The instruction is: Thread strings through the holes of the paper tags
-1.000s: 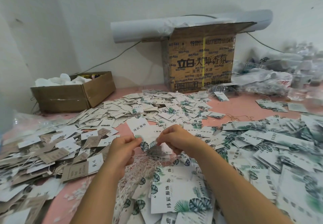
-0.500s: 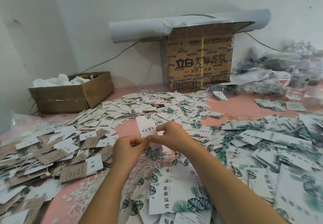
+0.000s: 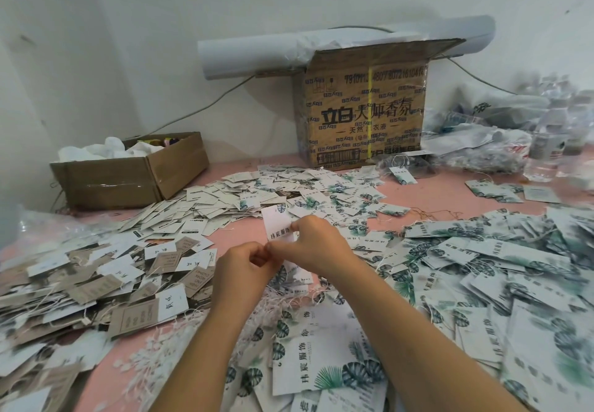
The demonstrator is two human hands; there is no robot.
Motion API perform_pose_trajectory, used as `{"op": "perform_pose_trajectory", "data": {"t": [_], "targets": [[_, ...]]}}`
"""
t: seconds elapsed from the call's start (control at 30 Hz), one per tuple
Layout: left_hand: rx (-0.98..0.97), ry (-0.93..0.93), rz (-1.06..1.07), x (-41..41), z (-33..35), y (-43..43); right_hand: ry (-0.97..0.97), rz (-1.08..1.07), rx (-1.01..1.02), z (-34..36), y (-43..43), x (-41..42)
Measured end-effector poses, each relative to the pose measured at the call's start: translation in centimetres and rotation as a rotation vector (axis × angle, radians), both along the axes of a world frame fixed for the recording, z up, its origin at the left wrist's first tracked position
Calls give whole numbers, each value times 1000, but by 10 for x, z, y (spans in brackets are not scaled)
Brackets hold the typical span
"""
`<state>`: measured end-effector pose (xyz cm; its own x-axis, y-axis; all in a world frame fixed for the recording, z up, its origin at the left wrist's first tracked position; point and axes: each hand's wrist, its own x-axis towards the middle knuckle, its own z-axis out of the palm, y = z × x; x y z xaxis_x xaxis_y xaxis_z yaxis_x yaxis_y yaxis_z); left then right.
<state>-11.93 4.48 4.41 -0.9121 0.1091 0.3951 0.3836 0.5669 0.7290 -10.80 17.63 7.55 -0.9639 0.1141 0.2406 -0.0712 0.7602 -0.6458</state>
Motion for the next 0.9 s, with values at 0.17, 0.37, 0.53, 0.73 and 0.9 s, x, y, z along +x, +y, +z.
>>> {"op": "perform_pose_trajectory", "data": {"t": [0.17, 0.37, 0.53, 0.73, 0.9], "targets": [[110, -58, -114, 0, 0, -3, -25, 64, -75, 2, 4, 0], [247, -174, -221, 0, 1, -6, -65, 128, -264, 4, 10, -1], [322, -239, -260, 3, 1, -7, -88, 140, -340, 5, 15, 0], [211, -240, -271, 3, -1, -10, -106, 139, -363, 4, 15, -1], [-37, -243, -267, -3, -4, -12, -81, 97, -410, 3, 18, -1]]}}
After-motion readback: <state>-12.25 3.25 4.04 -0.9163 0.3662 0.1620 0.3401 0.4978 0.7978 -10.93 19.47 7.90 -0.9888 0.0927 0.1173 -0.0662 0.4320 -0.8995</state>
